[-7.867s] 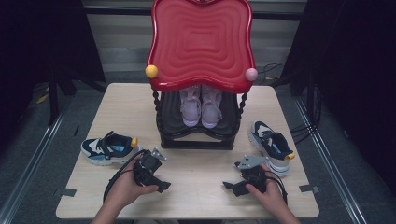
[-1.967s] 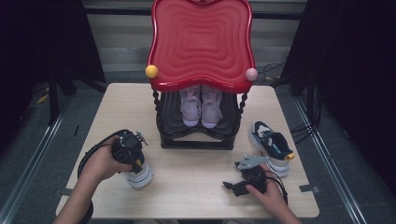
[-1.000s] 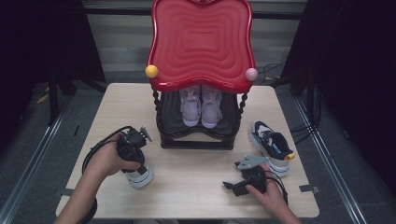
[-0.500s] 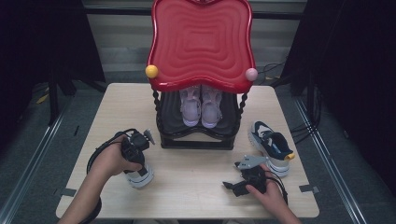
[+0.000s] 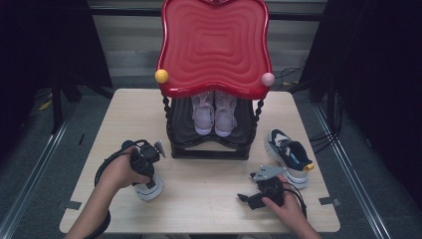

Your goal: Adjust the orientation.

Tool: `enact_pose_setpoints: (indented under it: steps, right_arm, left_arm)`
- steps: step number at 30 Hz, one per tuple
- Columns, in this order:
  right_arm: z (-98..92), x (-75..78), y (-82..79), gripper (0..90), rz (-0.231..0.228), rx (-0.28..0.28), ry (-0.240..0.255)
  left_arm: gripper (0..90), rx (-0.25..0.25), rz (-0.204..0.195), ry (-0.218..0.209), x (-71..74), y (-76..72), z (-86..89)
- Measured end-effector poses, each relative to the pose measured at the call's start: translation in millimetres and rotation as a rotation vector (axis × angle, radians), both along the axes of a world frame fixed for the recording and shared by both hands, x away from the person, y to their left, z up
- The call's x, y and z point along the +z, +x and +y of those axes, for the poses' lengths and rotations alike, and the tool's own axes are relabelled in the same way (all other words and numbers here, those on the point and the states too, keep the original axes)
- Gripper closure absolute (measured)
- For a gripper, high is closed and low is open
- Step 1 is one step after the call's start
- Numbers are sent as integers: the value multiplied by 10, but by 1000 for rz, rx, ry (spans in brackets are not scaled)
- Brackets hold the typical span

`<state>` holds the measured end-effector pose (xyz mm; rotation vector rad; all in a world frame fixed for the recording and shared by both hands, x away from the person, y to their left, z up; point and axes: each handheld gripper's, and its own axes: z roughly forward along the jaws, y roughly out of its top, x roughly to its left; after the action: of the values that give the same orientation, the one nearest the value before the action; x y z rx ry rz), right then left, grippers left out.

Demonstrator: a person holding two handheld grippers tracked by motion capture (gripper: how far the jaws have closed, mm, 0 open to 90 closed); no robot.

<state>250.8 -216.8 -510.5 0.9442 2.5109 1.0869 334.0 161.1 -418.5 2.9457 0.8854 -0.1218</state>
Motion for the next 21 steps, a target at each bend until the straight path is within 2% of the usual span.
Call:
enact_pose_setpoints:
  steps: [4,5,12,15,21]
  right_arm:
    - [0,0,0,107,0,0,0]
    - [1,0,-1,107,1,-2,2]
    - [2,0,-1,107,1,-2,2]
    - [1,0,-1,106,0,-2,2]
    - [1,0,-1,107,1,-2,2]
  left_arm:
    - [598,-14,12,1,10,4,-10]
    - [606,-38,15,14,16,14,-12]
    - [623,-63,15,30,14,9,-24]
    - [636,-76,31,35,18,5,-26]
    - [664,-73,36,42,15,-1,-36]
